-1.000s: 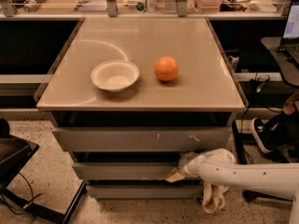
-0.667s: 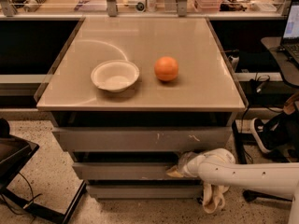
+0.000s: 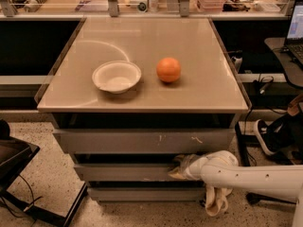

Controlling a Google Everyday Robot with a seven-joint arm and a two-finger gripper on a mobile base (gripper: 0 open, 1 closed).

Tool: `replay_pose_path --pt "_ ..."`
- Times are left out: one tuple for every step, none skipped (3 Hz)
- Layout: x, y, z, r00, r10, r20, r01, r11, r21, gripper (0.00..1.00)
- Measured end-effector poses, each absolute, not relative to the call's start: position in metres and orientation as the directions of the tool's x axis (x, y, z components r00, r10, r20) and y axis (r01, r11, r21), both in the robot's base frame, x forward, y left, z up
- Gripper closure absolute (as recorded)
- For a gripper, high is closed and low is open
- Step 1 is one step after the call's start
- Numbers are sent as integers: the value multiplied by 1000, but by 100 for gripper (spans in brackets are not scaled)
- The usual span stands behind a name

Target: Open middle drawer

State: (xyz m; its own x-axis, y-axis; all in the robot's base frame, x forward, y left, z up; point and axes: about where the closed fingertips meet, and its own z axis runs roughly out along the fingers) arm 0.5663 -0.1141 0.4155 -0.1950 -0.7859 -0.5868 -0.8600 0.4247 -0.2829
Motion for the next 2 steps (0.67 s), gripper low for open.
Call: replay_pose_path --pt "563 -117 418 -197 -777 -598 -854 436 -285 100" --pt "557 -131 421 -206 -776 -596 -842 451 -296 100"
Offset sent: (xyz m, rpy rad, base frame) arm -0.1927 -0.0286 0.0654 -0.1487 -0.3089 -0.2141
